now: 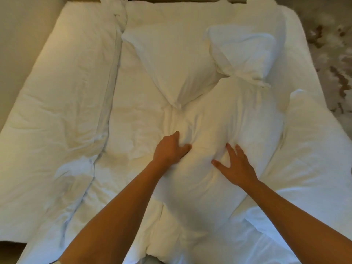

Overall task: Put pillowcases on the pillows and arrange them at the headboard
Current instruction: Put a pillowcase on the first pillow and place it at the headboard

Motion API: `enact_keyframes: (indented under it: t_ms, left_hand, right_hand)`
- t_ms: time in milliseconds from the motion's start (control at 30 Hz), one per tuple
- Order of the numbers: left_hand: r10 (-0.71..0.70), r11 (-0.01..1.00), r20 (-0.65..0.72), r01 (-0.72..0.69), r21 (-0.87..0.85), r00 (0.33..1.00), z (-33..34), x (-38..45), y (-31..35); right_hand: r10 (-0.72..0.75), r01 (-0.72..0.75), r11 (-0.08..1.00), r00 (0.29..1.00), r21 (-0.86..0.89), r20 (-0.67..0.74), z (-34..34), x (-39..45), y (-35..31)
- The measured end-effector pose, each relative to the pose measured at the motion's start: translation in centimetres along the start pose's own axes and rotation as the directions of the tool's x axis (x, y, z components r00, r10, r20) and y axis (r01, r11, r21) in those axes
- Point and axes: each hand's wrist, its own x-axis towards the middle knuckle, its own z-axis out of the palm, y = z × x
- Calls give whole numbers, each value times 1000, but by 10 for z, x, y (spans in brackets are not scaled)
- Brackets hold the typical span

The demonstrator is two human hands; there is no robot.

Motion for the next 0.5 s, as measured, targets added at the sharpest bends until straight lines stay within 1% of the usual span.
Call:
enact_keyframes:
  t_ms: [100, 167, 233, 300, 367, 433, 500]
  left_hand:
    - [104, 994, -26, -103, 25, 994, -25, -33, 27]
    - [196, 980, -54, -194, 50, 979, -44, -58, 47]
    - [298, 951, -82, -289, 108, 951, -64, -84, 67]
    - [385, 908, -101, -357, 220, 917, -86, -112, 82]
    - [456, 847, -94, -399, 352, 885, -112, -139, 91]
    - [525, 768, -62, -442, 463, 849, -141, -168, 89]
    - [602, 682, -36, -491, 542, 797, -168, -199, 78]
  right_hand:
    - [-74, 94, 988, 984, 119, -159, -38, -21, -1]
    - [-150, 196, 970, 947, 141, -283, -65, -33, -12]
    - [-248, 312, 942, 896, 126, -367, -89, -42, -32]
    - [-362, 431, 897, 843, 98, -398, -110, -51, -57]
    - [-506, 571, 819, 767, 60, -394, -126, -61, -79]
    - [-644, 683, 730, 677, -22, -356, -138, -75, -96]
    - [-742, 752, 650, 597, -109, -306, -142, -92, -112]
